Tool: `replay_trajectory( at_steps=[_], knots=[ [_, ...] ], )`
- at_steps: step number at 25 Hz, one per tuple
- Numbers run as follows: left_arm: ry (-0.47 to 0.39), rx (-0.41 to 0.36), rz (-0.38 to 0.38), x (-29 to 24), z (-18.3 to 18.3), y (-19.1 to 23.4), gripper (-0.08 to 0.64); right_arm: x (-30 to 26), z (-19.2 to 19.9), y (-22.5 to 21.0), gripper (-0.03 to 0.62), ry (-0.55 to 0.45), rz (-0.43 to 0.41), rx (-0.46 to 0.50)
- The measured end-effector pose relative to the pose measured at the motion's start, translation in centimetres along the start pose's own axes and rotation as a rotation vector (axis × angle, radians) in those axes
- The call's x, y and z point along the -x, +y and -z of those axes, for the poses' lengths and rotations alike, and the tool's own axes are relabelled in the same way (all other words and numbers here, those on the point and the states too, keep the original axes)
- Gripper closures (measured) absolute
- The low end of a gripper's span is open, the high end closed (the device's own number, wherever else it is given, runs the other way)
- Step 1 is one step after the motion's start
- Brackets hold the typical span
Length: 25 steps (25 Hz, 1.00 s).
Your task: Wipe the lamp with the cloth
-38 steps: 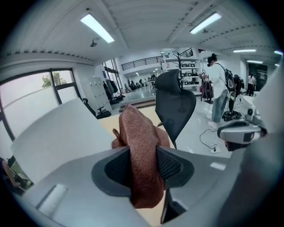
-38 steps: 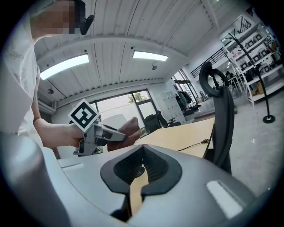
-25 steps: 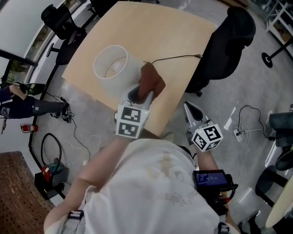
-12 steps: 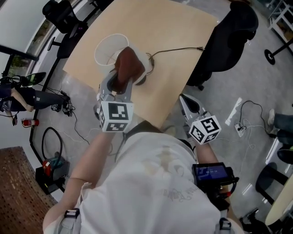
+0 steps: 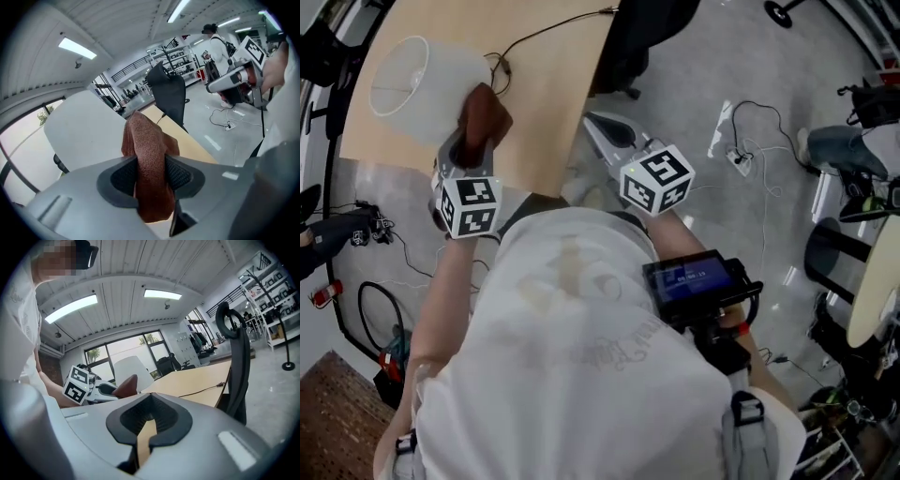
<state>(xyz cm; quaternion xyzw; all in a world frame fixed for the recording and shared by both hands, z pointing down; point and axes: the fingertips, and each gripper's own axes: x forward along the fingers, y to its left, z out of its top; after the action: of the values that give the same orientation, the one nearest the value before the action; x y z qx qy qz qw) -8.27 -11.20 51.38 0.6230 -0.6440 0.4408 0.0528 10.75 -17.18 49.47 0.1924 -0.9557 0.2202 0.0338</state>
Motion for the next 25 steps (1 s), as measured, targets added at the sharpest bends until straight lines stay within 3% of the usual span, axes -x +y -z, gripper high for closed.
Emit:
replay_trajectory(
  at_steps=[5,12,19,25],
  knots=[
    [-0.125,0.035,-0.022,2.7,-3.5,1.3,0.397,0.9,-0.1,-0.3,0.58,0.003,0.021,-0.006],
    [-0.317,-0.05,-0.263,9.1,-8.1,7.6,0.397,-0.3,0.3,1.6,0.58,0.007,-0.056,0.015],
    [-0.306,-0.124,-0.31,8.9,-6.9,8.7,0.397,0.9,1.0,1.0,0.58,0.02,-0.041,0.012],
    [-0.28,-0.209,-0.263,7.1,-5.0,6.7,0.397,0.0,0.1,1.5,0.58,0.011,-0.029,0.017]
  ],
)
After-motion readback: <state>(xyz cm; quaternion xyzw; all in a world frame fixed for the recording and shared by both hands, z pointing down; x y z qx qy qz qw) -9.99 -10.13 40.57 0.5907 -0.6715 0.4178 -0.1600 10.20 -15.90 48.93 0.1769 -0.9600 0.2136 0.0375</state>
